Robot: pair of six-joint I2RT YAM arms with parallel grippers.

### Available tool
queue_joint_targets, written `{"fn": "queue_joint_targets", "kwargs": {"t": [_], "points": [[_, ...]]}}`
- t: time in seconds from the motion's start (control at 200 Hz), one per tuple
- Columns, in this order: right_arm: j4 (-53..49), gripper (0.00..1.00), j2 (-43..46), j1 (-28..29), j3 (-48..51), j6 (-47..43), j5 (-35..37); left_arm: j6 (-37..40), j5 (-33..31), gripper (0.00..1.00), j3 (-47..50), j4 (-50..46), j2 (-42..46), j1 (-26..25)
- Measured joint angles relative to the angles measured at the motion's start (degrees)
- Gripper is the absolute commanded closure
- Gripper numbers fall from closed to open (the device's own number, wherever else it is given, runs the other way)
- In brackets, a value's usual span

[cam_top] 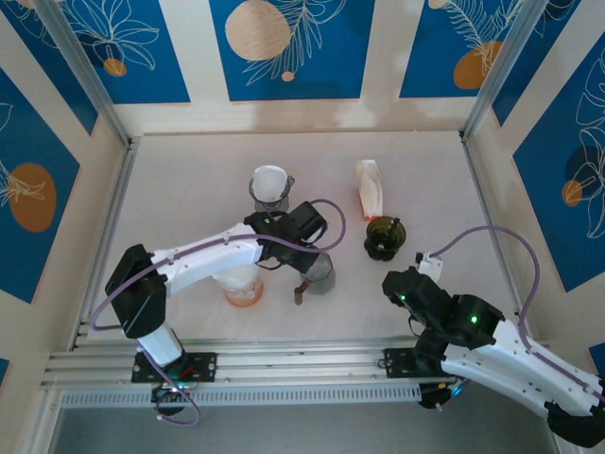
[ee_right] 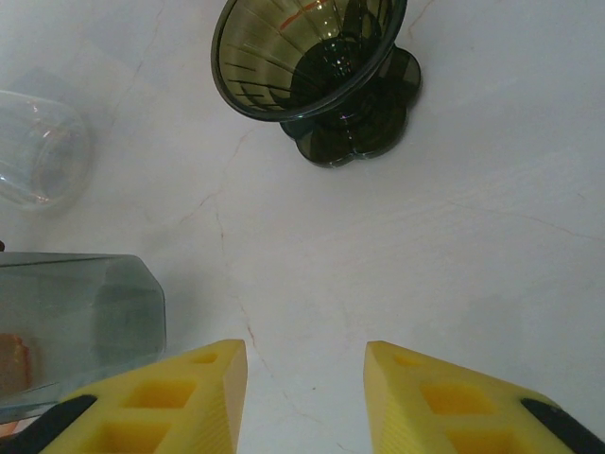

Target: Place the coffee filter in the dripper

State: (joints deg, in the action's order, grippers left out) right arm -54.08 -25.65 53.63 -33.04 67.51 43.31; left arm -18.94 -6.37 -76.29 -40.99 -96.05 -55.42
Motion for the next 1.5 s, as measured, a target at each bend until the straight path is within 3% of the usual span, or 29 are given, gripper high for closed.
{"fn": "queue_joint_targets", "kwargs": {"t": [0.9, 1.055, 1.335, 1.5], "points": [[0.5, 0.59, 0.0, 0.0, 0.4, 0.8, 0.0, -0.2, 2.4, 0.88, 1.0, 1.8, -2.8, 0.0], [0.5, 0.59, 0.0, 0.0, 1.0, 1.2, 0.0, -0.2, 3.0, 0.81, 1.0, 2.2, -2.8, 0.0], [0.5, 0.58, 0.0, 0.0, 1.0, 1.2, 0.0, -0.4, 3.4, 0.53, 1.0, 3.2, -2.8, 0.0], [0.5, 0.56, 0.0, 0.0, 1.0, 1.2, -0.1, -0.6, 3.4, 0.47, 0.9, 3.2, -2.3, 0.0]]}}
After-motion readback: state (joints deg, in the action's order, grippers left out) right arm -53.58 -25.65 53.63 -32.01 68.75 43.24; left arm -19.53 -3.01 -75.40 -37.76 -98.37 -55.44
